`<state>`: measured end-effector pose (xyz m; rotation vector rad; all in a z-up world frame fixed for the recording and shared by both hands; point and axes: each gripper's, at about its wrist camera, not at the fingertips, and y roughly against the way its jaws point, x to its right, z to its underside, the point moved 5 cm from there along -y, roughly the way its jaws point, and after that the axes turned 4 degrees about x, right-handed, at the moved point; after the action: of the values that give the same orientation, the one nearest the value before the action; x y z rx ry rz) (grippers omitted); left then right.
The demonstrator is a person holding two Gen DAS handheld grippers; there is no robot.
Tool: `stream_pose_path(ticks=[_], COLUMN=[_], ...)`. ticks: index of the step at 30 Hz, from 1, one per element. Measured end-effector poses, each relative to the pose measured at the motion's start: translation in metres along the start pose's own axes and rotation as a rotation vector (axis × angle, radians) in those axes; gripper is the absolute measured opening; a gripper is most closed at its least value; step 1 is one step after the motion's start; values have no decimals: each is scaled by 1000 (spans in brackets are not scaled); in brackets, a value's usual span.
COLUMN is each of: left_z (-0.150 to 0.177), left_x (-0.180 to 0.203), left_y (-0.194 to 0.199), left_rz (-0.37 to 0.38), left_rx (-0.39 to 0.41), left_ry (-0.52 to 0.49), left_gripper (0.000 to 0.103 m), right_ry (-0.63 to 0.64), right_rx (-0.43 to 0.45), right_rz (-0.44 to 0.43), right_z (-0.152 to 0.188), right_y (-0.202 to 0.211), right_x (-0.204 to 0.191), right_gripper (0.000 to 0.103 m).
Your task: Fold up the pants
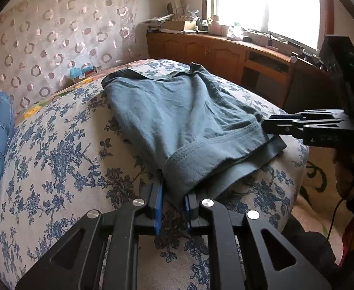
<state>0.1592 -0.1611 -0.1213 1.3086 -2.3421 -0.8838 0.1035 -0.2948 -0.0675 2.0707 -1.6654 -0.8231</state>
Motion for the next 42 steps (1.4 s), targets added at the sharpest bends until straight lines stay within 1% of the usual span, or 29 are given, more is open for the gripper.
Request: stream_pose_path(ticks=[3, 5, 8, 10, 13, 15, 16, 17, 20, 22, 25, 28, 30, 36, 39, 42], left_z=[2, 3, 4, 4, 4, 4, 4, 4, 4, 4, 5, 7, 7, 11, 12, 12], left_x=[0, 0, 0, 0, 0, 0, 0, 0, 0, 0, 0, -1, 0, -1, -2, -2], left_y=[-1, -1, -1, -1, -1, -1, -1, -1, -1, -1, 0, 0, 0, 1, 2, 2], left_rz=[-1, 0, -1, -2, -1, -3, -2, -1, -1, -3, -10, -13, -13, -15, -16, -17], left_rx=[-2, -3, -5, -4, -5, -6, -5, -5, -5, -5, -4, -3, -3, -4, -2, -4], left_ry=[-1, 1, 0, 0, 1, 0, 1, 1, 1, 0, -4, -7, -4, -2, -1, 0], left_gripper=[15, 15, 15, 15, 15, 15, 15, 15, 15, 15, 15, 15, 15, 15, 15, 15], right_ry=[0, -9, -1, 25, 65, 73, 70, 68, 64, 75, 104, 114, 118, 71, 49, 38], right_rx=[-8, 23, 66, 57, 48, 37, 34, 32, 61, 92, 124, 118, 104, 32, 30, 36], right_rz=[5, 10, -9, -23, -4, 2, 0, 0, -15, -27, -27, -21, -12, 7, 10, 28], right_z=[-1, -3, -4, 0, 4, 4, 4, 3, -2, -5, -4, 5, 9, 17, 16, 9], right_y=[-2, 3, 13, 12, 10, 7, 6, 6, 14, 25, 43, 48, 45, 31, 28, 25], right_x=[3, 5, 0, -5, -9, -9, -8, -7, -6, -8, -15, -17, -17, -5, 0, 2], right_gripper=[33, 33, 33, 33, 33, 29, 21, 9, 5, 4, 3, 3, 4, 4, 4, 15])
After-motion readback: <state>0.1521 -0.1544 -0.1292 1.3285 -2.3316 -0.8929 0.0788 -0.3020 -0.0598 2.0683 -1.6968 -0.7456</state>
